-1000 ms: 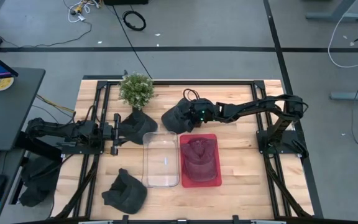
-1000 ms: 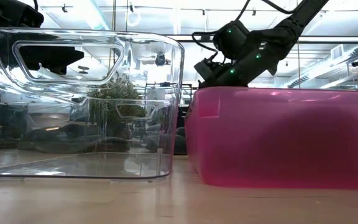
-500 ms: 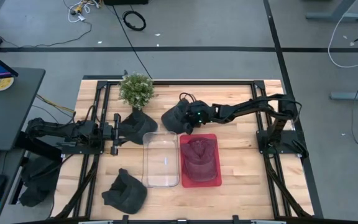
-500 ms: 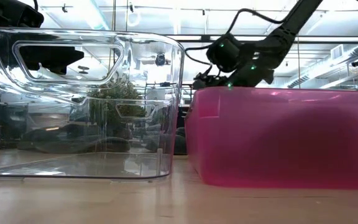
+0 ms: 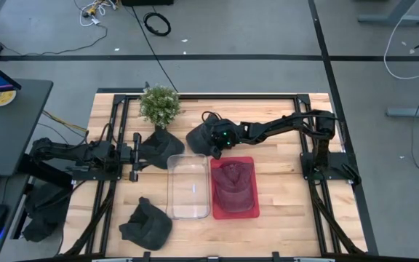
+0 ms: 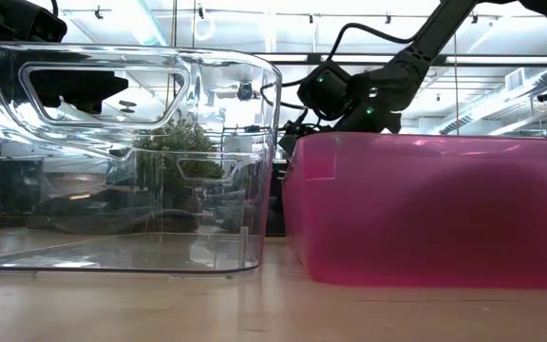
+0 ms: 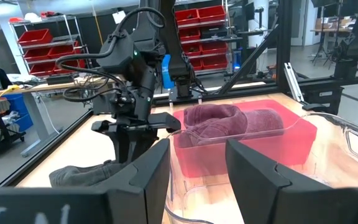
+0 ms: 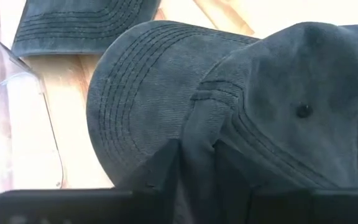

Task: Pick & Place hat
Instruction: Put the top right black cap into the transparent bin

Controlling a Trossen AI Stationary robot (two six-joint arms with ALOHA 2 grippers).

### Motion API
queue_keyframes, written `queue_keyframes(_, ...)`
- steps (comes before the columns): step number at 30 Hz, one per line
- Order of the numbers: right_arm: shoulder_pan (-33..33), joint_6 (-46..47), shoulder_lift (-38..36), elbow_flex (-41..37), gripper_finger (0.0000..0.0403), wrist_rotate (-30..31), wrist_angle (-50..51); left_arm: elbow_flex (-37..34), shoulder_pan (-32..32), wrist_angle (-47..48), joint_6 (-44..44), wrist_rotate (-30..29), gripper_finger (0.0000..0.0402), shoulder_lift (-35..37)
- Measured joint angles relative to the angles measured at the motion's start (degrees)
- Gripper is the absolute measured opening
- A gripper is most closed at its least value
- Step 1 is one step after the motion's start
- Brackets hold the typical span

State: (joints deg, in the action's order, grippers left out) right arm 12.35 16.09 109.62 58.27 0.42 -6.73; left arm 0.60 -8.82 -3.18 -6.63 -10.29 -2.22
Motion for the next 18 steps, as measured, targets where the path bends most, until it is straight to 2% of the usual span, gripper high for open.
queue_keyframes(5, 0.05, -0.95, -0.02, 0.03, 0.0014, 0.03, 0.84, 0.0, 0.01, 0.0, -0.02, 0.0, 0.0161, 0.0)
queue_keyframes(12, 0.03, -2.53, -2.3, -0.16, 0.0006, 0.3, 2.57, 0.0, 0.01, -0.01, -0.02, -0.01, 0.0161, 0.0)
queue_keyframes(18, -0.54, -5.06, -7.73, -0.16, 0.0002, 4.99, 5.94, 0.0, 0.01, 0.0, -0.02, -0.01, 0.0161, 0.0)
